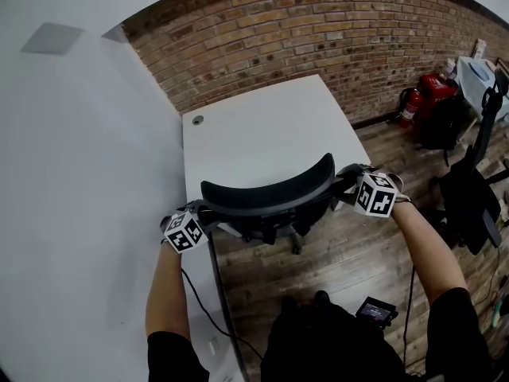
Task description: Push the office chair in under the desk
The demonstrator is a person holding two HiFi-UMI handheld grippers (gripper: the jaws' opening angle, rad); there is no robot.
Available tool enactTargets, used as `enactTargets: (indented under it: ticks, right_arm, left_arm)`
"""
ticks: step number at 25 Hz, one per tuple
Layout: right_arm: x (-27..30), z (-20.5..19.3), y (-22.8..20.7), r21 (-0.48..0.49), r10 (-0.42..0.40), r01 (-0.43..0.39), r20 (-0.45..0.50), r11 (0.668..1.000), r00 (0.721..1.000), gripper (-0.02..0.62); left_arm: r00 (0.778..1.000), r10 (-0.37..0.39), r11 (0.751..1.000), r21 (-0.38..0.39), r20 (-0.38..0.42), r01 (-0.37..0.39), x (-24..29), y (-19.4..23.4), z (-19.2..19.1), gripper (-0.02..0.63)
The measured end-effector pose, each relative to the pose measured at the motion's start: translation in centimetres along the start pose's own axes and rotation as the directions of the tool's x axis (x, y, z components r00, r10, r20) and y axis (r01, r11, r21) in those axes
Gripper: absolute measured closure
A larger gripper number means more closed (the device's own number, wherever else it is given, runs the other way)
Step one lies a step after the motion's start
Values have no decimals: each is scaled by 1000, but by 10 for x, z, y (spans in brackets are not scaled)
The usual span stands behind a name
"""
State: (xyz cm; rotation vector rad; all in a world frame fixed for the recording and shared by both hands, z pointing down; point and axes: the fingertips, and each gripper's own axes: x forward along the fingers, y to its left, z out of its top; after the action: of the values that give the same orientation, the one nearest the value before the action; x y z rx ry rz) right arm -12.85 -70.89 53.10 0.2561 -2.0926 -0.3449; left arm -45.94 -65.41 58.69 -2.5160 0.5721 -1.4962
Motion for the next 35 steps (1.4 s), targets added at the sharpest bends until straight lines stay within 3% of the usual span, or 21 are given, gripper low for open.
enactTargets:
  ticks: [17,25,35]
  right_arm:
    - [2,5,3,3,-65,65,15,998,998,374]
    - [3,7,11,-25,-78,78,-11,997,997,380]
    - [-26,24,9,63,-124,118,98,991,987,403]
  left_arm:
    - [1000,9,1000,10,20,-9,-1,0,-5,472]
    - [1000,-3,999,-37,28,4,-3,-4,-10,440]
    - [999,15,1000,2,43,-15,-45,-5,-3,413]
